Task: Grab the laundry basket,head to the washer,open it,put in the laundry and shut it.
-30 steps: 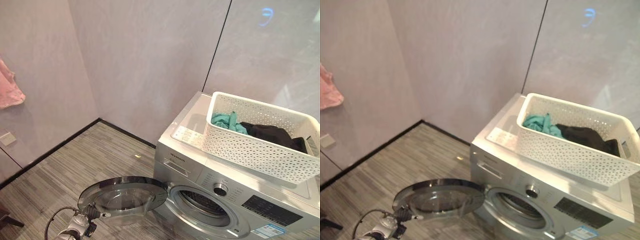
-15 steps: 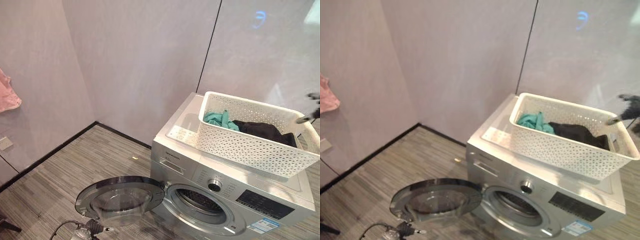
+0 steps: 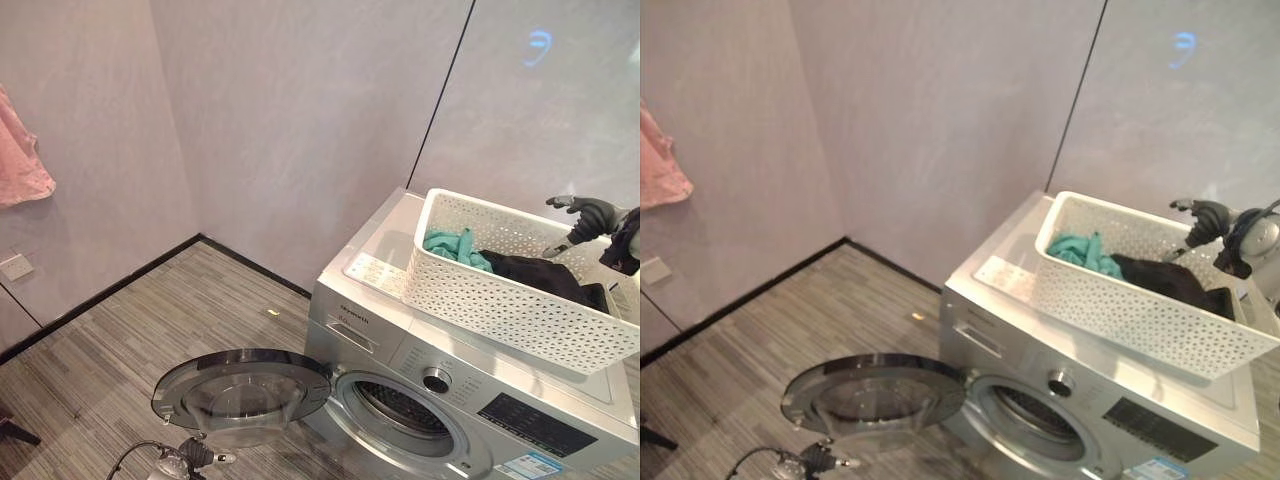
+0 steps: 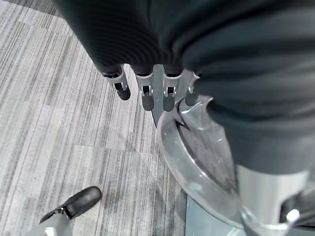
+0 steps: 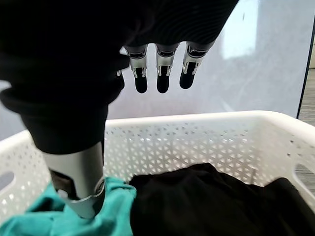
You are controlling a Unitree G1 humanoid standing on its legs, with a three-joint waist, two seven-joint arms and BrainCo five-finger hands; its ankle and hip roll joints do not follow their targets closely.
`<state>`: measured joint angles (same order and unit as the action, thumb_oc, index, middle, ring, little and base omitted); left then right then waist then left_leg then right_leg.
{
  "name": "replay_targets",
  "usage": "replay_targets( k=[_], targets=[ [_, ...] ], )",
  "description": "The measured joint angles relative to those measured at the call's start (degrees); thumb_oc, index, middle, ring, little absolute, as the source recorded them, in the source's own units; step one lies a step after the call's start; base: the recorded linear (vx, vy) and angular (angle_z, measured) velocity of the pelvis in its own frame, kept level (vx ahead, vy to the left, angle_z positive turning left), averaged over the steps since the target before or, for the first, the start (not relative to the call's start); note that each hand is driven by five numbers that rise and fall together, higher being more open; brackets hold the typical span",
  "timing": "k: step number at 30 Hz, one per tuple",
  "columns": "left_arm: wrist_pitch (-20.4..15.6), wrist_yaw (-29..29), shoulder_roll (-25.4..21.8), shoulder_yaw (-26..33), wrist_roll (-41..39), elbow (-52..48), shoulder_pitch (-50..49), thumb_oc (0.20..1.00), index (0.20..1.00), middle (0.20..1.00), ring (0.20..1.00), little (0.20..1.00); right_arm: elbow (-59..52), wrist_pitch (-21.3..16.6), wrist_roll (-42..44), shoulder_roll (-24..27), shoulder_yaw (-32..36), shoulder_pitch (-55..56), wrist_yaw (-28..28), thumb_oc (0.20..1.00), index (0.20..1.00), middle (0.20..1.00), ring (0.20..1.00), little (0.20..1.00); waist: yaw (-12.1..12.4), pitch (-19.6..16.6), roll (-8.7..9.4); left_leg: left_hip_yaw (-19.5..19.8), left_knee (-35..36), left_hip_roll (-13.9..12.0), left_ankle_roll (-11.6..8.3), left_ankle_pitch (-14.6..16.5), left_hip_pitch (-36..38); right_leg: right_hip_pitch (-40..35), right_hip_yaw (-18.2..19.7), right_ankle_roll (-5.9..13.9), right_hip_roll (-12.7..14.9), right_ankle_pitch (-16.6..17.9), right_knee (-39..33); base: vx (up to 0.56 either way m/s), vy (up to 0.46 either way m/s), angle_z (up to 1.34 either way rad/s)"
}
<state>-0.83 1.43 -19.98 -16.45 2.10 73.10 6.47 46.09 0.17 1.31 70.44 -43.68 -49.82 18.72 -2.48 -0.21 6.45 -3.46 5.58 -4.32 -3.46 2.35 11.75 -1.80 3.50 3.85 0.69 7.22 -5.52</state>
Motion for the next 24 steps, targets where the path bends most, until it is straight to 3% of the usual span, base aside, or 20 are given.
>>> replay_targets(
  k=[6,18,24],
  targets=[
    [0.05,0.11,0.03,0.37,-0.01,0.07,-1.29,1.000,1.000,1.000,1.000,1.000,0.61,0.20,-0.16,1.04,5.82,8.21,0.98,1.000,1.000,1.000,1.000,1.000,-0.80,0.15,-0.04,0.61,-0.03,-0.09,-0.09,-0.09,-1.08,0.65,-0.81,0.09,0.03,0.19,0.01,0.02,0.000,0.05],
    [0.03,1.36,0.23,0.02,-1.78,-0.68,-1.54,1.000,1.000,1.000,1.000,1.000,2.15,0.87,-1.73,-1.03,9.84,13.91,1.79,1.000,1.000,1.000,1.000,1.000,-1.23,1.27,-1.16,0.68,0.04,-0.19,-0.17,-0.12,-1.11,0.80,-0.90,-0.21,0.02,-0.13,0.00,0.00,-0.001,0.00],
    [0.02,1.48,0.02,0.00,-1.79,-1.38,-2.17,1.000,1.000,1.000,1.000,1.000,2.26,0.88,-2.40,-2.30,12.07,15.07,2.06,1.000,1.000,1.000,1.000,1.000,-1.24,0.95,-0.40,1.07,0.03,-0.24,-0.23,-0.19,-1.83,1.20,-1.24,-0.23,0.03,-0.14,0.00,0.01,-0.018,0.03]
  ],
)
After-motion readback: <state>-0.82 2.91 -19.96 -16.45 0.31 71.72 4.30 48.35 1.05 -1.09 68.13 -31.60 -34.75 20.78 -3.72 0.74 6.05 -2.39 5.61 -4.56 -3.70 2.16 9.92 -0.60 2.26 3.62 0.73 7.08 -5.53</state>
